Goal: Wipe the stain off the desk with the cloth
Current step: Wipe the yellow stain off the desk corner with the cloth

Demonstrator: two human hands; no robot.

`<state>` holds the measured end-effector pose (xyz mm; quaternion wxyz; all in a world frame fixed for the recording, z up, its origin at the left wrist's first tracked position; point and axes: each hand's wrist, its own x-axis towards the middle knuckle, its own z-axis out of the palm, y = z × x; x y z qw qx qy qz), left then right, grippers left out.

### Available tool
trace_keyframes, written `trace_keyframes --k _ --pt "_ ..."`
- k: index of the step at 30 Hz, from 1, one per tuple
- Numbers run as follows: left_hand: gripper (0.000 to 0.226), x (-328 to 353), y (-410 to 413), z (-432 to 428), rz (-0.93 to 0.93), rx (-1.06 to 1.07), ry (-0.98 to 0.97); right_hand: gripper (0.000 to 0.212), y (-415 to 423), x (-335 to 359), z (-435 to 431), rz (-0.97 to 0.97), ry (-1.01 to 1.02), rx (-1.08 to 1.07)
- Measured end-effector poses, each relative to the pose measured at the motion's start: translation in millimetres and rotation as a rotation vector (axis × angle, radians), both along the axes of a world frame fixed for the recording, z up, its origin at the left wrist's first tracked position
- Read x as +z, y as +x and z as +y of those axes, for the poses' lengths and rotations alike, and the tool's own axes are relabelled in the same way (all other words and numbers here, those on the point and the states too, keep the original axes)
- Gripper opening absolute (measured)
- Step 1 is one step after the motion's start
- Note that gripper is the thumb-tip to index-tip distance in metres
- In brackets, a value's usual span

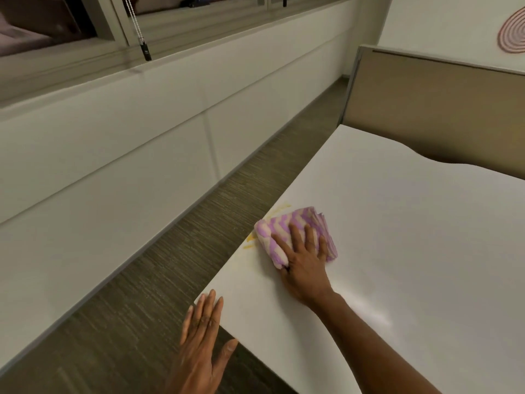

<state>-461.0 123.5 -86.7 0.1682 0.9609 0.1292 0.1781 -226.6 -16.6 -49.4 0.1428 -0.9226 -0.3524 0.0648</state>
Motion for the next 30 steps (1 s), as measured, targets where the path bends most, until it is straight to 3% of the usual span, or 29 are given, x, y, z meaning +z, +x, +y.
trace_keyframes --k 7,14,20,30 --pt "0.078 2.5 -5.9 9.8 0.050 -0.051 0.073 0.063 -48.5 -12.8 -42.6 -0.042 0.057 0.037" --pt "0.079 6.2 -7.4 10.2 0.123 -0.020 0.127 0.070 1.8 -1.6 -38.3 0.019 0.025 -0.222" --pt "0.076 -3.7 -8.3 15.9 0.106 -0.042 0.109 0.068 38.2 4.8 8.4 0.041 -0.033 -0.285" --pt "0.071 -9.7 -20.9 19.3 0.123 -0.104 0.000 0.065 -12.5 -2.9 39.7 -0.011 0.004 0.034"
